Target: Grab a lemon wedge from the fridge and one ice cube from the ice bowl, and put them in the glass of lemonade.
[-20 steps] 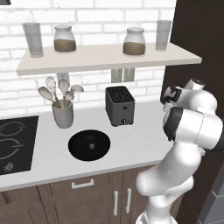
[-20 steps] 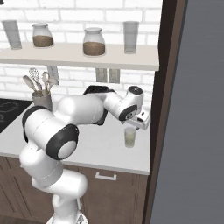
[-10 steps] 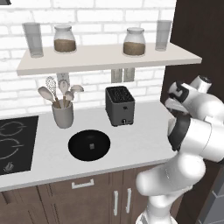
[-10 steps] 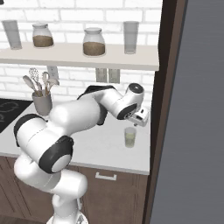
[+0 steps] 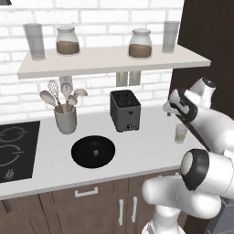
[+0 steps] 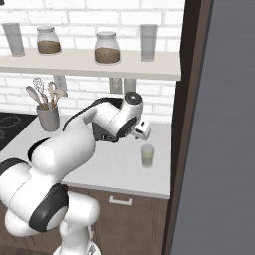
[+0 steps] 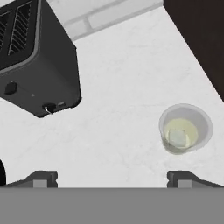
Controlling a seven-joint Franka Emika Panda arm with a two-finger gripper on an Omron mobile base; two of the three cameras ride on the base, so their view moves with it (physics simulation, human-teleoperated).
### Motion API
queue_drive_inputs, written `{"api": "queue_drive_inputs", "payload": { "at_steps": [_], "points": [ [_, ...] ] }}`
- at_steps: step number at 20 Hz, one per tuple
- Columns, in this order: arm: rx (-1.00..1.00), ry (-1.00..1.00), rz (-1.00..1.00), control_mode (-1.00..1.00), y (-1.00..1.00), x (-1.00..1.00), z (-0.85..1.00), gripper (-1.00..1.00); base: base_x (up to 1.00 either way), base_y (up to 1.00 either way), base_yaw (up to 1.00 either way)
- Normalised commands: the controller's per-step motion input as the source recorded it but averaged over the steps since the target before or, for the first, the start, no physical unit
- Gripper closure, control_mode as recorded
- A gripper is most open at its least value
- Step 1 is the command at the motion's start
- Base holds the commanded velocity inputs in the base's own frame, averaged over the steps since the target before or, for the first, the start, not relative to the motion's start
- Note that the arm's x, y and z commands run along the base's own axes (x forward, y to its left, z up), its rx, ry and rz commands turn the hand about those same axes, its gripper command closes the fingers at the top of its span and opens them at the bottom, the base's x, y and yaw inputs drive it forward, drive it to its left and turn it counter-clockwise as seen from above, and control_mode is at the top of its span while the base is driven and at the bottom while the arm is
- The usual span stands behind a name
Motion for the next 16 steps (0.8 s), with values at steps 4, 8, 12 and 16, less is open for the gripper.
{"api": "queue_drive_inputs", "payload": {
  "at_steps": [4, 8, 12, 16],
  "points": [
    [-0.03, 0.00, 0.03, -1.00, 0.78, -0.20, 0.19, -1.00, 0.00, 0.00, 0.00],
    [0.00, 0.08, 0.03, -1.00, 0.25, -0.42, 0.02, -1.00, 0.00, 0.00, 0.00],
    [0.00, 0.10, 0.01, -1.00, 0.33, -0.64, 0.09, -1.00, 0.00, 0.00, 0.00],
    [0.00, 0.14, 0.00, -1.00, 0.43, -0.48, 0.10, -1.00, 0.00, 0.00, 0.00]
  ]
}}
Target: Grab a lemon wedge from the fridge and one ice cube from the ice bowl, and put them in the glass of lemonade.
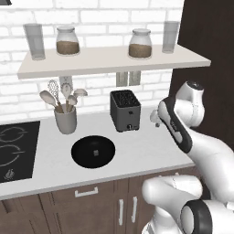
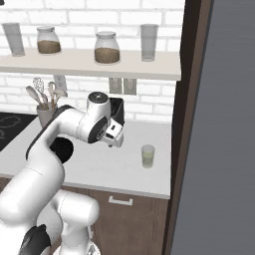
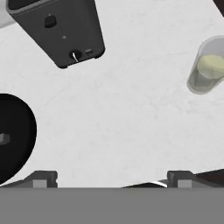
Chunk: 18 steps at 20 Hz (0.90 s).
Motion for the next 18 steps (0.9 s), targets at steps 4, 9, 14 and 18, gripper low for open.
{"api": "queue_drive_inputs", "payload": {
  "at_steps": [4, 9, 14, 18],
  "points": [
    [0.00, 0.07, -0.03, -1.00, 0.48, -0.27, 0.08, -1.00, 0.00, 0.00, 0.00],
    [0.00, -0.02, 0.01, -1.00, 0.36, -0.64, 0.00, -1.00, 0.00, 0.00, 0.00],
    [-0.01, -0.09, 0.02, -1.00, 0.28, -0.58, 0.08, -1.00, 0.00, 0.00, 0.00],
    [-0.01, -0.05, 0.01, -1.00, 0.13, -0.34, 0.17, -1.00, 0.00, 0.00, 0.00]
  ]
}}
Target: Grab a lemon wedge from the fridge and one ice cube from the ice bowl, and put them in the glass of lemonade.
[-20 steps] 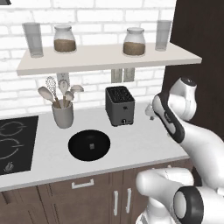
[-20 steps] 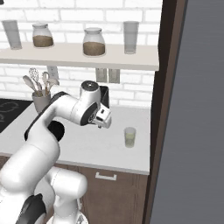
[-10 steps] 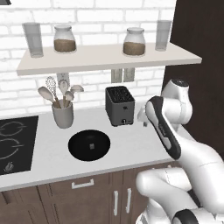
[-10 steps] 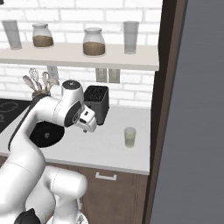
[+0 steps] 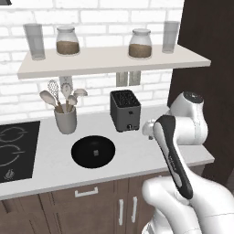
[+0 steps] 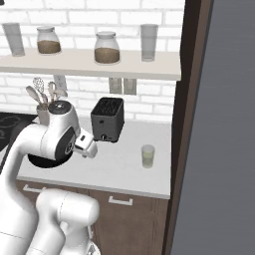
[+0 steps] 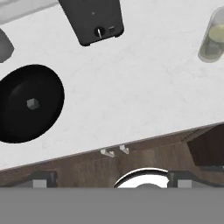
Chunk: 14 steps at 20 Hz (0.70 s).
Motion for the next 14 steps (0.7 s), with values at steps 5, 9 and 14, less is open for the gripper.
{"api": "queue_drive_inputs", "payload": {
  "at_steps": [5, 9, 14],
  "points": [
    [-0.09, -0.06, 0.01, -1.00, 0.12, -0.19, 0.07, -1.00, 0.00, 0.00, 0.00],
    [-0.11, 0.00, 0.04, -1.00, 0.00, 0.00, 0.05, -1.00, 0.00, 0.00, 0.00],
    [-0.01, 0.00, 0.09, -1.00, 0.00, -0.06, 0.13, -1.00, 0.00, 0.00, 0.00]
  ]
}}
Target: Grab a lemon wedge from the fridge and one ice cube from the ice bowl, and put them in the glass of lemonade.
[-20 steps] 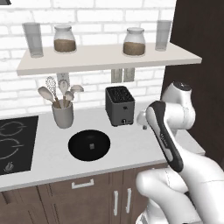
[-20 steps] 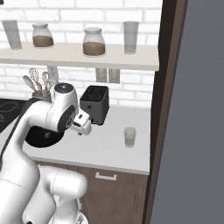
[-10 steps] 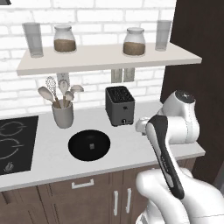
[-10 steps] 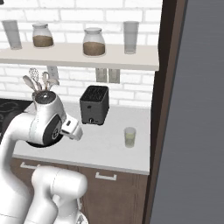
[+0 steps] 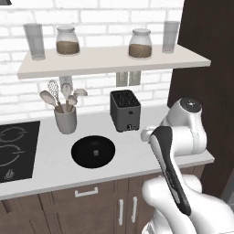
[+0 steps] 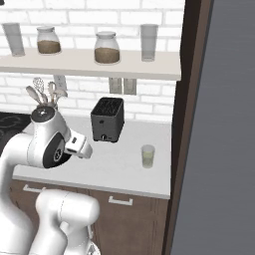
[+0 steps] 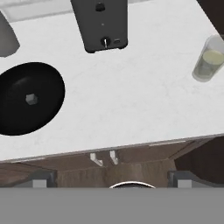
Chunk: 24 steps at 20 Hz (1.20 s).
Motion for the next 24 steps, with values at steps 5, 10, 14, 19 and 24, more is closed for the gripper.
{"api": "queue_drive_inputs", "payload": {
  "at_steps": [5, 10, 14, 19, 24],
  "points": [
    [-0.01, 0.01, 0.11, -1.00, 0.00, -0.07, 0.54, -1.00, 0.00, 0.00, 0.00],
    [0.01, 0.00, 0.06, -1.00, 0.00, -0.01, 0.15, -1.00, 0.00, 0.00, 0.00],
    [0.00, 0.00, 0.00, -1.00, 0.00, 0.00, 0.00, -1.00, 0.00, 0.00, 0.00],
    [0.00, -0.01, 0.00, 1.00, 0.00, -0.02, 0.00, -1.00, -0.06, 0.00, 0.00],
    [0.00, 0.00, 0.00, 1.00, 0.00, 0.00, 0.00, -1.00, -0.84, -0.04, -0.01]
  ]
}}
